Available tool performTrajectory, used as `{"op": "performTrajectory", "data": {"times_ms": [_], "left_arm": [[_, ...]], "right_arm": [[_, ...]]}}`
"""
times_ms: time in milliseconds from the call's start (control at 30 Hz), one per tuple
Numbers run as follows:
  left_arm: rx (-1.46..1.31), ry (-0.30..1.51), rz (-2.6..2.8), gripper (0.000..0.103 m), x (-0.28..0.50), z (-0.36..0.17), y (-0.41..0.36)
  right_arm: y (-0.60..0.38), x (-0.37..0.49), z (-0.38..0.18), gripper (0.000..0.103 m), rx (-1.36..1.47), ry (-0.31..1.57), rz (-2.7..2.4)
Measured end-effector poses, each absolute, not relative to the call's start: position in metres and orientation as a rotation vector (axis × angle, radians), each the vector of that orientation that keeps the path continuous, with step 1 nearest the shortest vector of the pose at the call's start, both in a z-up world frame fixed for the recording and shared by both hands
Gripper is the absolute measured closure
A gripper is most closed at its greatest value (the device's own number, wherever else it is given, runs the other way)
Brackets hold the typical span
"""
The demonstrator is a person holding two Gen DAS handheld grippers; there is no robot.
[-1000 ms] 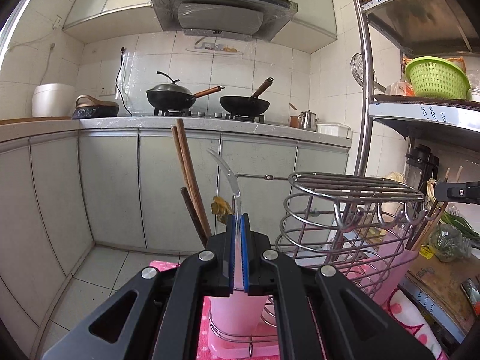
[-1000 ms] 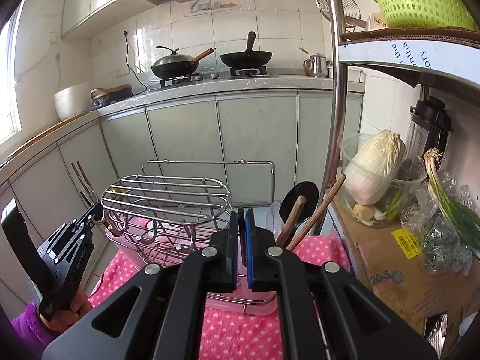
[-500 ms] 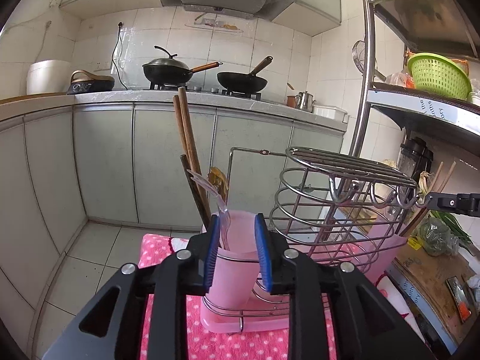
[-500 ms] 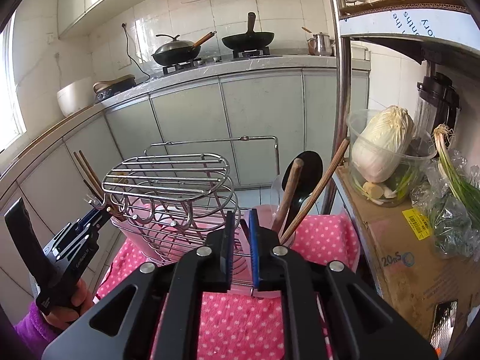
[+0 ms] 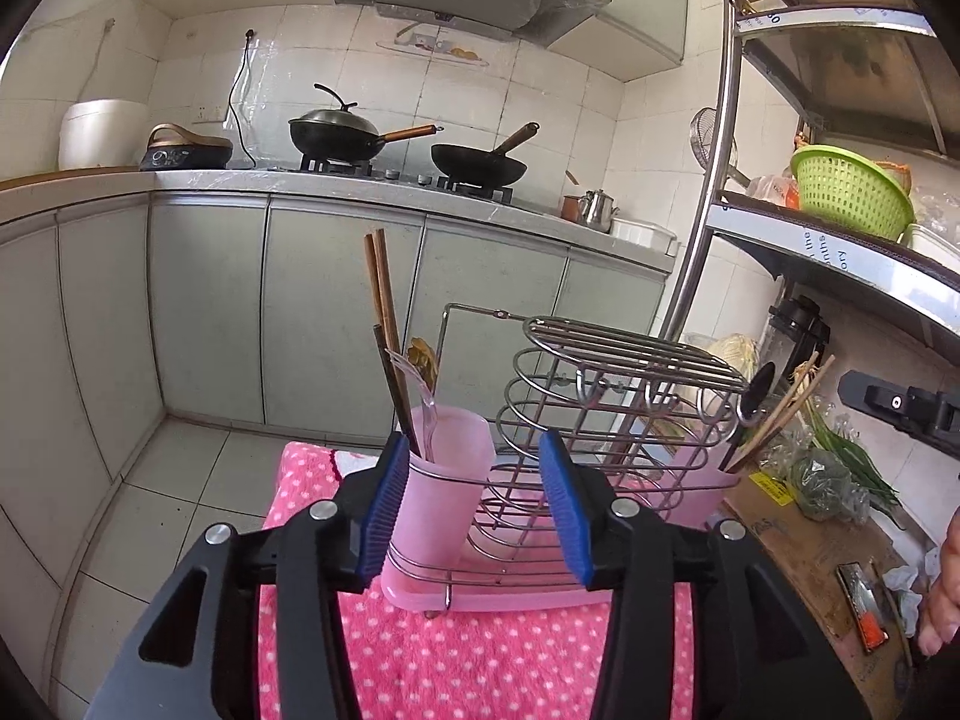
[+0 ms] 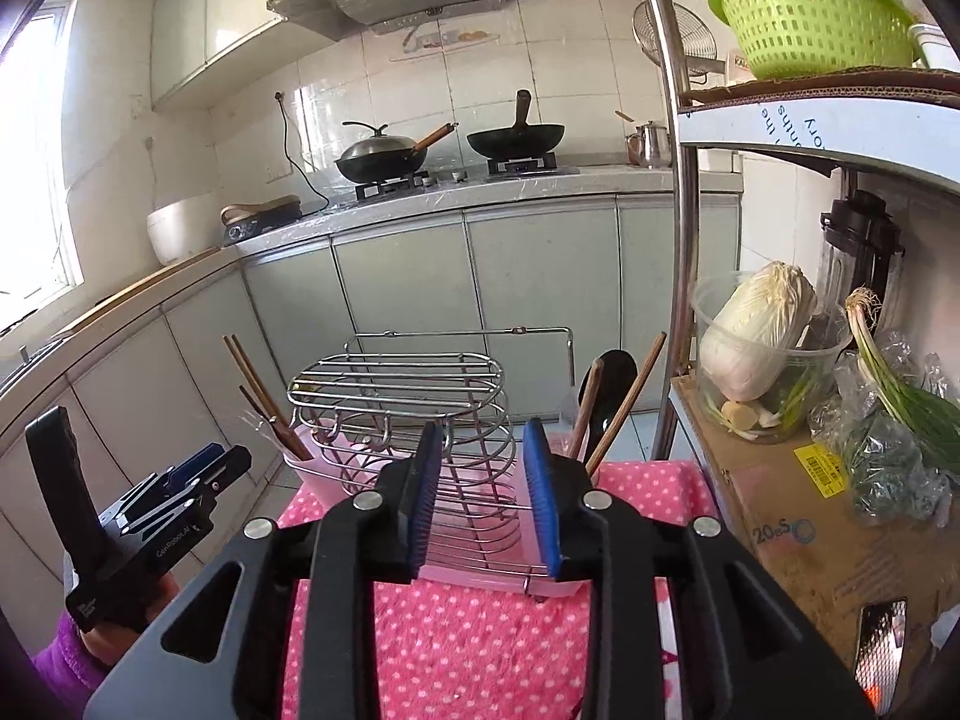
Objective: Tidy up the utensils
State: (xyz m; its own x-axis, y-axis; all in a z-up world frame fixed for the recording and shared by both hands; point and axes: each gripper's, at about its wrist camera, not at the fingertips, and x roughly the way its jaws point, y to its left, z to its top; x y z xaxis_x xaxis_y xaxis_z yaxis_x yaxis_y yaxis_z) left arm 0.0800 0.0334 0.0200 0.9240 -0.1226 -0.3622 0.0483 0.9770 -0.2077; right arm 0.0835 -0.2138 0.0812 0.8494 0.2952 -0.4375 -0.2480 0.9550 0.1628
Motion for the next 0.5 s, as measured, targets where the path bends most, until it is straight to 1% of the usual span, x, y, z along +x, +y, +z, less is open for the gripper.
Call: {"op": "performTrajectory", "data": {"times_ms": [67,133,200,233,267,500], "left_arm": [[-0.204,0.402,-0.096,0.057,0.073,0.023,0.032],[-0.215,0.427,-0.105,0.056,0.065,0.023,0.029],[-0.222,0.457,-0.112,0.052,0.057,0.021,0.026],[-0.224,0.47,-0.112,0.048,0.054,0.019,0.025],[-0.225,0.479,-0.113,0.047,0.049,0.018,0.023],[-0.237,0.529,-0.098,0.047,0.029,0.008,0.017]], "right_arm": [[-0.211,0.071,0.073,0.06,0.119,0.465,0.295],[-0.208,0.062,0.063,0.056,0.128,0.465,0.296],[-0.205,0.054,0.052,0.052,0.133,0.469,0.292],[-0.204,0.051,0.046,0.05,0.14,0.477,0.294],[-0.203,0.049,0.041,0.048,0.146,0.486,0.297],[-0.192,0.033,0.011,0.047,0.141,0.559,0.303]]}}
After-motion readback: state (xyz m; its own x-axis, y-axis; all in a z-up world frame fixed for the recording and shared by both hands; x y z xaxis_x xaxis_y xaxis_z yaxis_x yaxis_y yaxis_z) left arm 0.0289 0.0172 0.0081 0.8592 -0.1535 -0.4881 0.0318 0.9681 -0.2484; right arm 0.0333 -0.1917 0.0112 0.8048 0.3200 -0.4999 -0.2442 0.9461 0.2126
